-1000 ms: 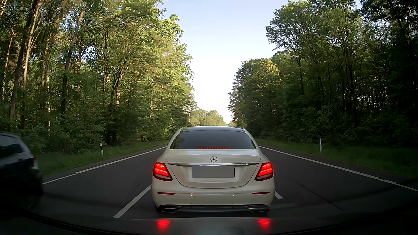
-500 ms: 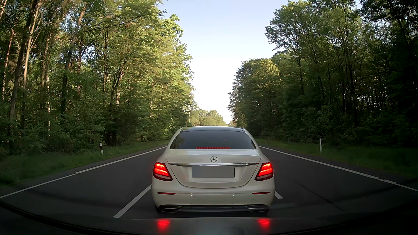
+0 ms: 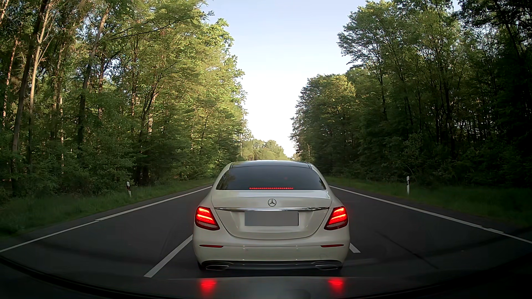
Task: Follow the waypoints while adhering to traffic rules and regulations
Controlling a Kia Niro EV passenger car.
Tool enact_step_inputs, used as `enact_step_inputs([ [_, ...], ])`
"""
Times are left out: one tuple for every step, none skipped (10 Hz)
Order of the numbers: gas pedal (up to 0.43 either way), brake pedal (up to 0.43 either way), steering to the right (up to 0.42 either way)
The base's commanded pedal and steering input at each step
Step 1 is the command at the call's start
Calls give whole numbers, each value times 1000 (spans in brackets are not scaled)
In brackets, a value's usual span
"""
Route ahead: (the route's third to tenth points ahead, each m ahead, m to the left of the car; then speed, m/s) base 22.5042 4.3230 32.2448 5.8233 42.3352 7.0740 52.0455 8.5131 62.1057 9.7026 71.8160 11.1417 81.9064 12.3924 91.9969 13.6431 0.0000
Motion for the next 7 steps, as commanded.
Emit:
enact_step_inputs([
  [0, 396, -2],
  [0, 396, -2],
  [0, 396, -2],
  [0, 396, -2],
  [0, 396, -2],
  [0, 396, -2],
  [0, 402, -2],
])
